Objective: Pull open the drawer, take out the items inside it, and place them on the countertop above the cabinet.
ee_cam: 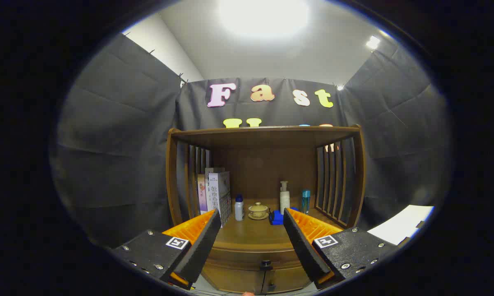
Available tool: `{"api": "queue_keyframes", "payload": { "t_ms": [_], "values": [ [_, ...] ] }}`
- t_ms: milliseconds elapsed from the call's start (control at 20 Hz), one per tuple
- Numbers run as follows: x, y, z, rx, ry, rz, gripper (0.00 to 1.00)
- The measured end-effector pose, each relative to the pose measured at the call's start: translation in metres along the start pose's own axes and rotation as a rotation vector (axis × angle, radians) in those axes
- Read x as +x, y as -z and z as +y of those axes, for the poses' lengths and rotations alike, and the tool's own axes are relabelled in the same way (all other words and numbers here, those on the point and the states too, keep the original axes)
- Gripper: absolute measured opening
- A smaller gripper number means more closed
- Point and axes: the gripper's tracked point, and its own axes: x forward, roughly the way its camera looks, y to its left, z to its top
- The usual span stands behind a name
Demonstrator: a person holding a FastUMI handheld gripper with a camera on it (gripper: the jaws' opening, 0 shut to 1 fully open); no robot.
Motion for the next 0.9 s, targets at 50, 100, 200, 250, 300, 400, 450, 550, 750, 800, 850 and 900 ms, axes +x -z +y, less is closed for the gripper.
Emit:
{"api": "queue_keyframes", "payload": {
  "t_ms": [50,100,200,250,300,400,450,550,750,800,850,900],
  "values": [
    [0.002,0.004,0.001,-0.016,-0.005,0.008,0.95],
    [0.003,0.009,0.002,-0.023,-0.006,0.020,0.95],
    [0.004,0.016,-0.003,-0.018,0.020,0.039,0.95],
    [0.005,0.017,-0.002,-0.013,0.022,0.045,0.95],
    [0.005,0.018,0.000,-0.013,0.015,0.050,0.95],
    [0.005,0.017,0.000,-0.010,0.013,0.049,0.95],
    [0.004,0.016,-0.002,-0.008,0.017,0.046,0.95],
    [0.004,0.017,-0.005,-0.006,0.024,0.047,0.95],
    [0.006,0.019,-0.009,0.007,0.030,0.055,0.95],
    [0.006,0.019,-0.010,0.014,0.030,0.056,0.95],
    [0.006,0.021,-0.011,0.020,0.028,0.059,0.95],
    [0.006,0.021,-0.011,0.024,0.025,0.059,0.95]
  ]
}}
